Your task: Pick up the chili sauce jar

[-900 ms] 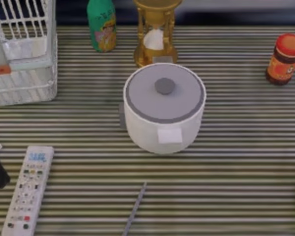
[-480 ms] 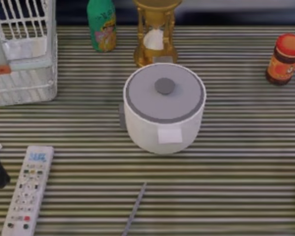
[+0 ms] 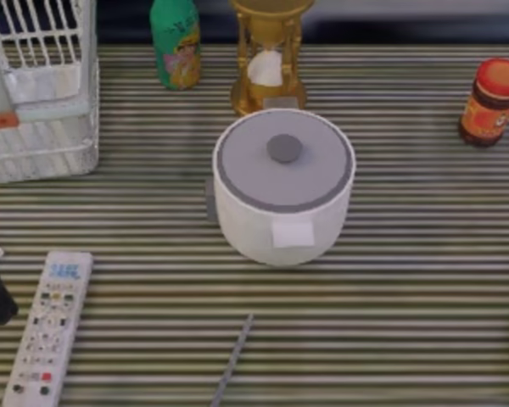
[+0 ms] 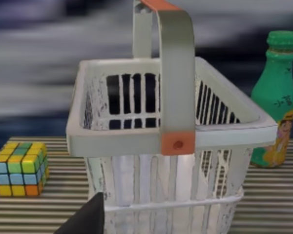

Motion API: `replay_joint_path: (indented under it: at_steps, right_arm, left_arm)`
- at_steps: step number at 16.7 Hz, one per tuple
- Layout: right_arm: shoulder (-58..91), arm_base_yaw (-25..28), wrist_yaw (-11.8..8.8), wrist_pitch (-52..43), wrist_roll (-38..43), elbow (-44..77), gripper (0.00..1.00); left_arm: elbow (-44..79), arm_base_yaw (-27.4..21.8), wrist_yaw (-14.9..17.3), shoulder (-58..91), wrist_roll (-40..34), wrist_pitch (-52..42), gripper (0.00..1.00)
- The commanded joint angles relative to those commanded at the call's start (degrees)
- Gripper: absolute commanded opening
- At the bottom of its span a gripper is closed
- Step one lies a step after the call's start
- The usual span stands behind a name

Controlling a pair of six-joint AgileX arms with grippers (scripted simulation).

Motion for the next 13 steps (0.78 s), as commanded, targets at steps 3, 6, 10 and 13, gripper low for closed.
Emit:
replay_joint_path:
  at_steps: [3,6,10,13]
  right_arm:
    - [20.80,-0.07,-0.59,-9.46,-2.31,18.84,1.00]
    - [41.60,-0.17,-1.14,-18.57,-4.54,37.34,1.00]
    - [66.31,-0.31,-1.77,-28.78,-7.15,59.82,1.00]
    - [80.09,-0.43,-2.14,-34.40,-8.71,73.55,1.00]
  left_arm:
    - [0.00,0.00,0.00,0.00,0.00,0.00,1.00]
    - [0.00,0.00,0.00,0.00,0.00,0.00,1.00]
    - [0.00,0.00,0.00,0.00,0.00,0.00,1.00]
    - [0.00,0.00,0.00,0.00,0.00,0.00,1.00]
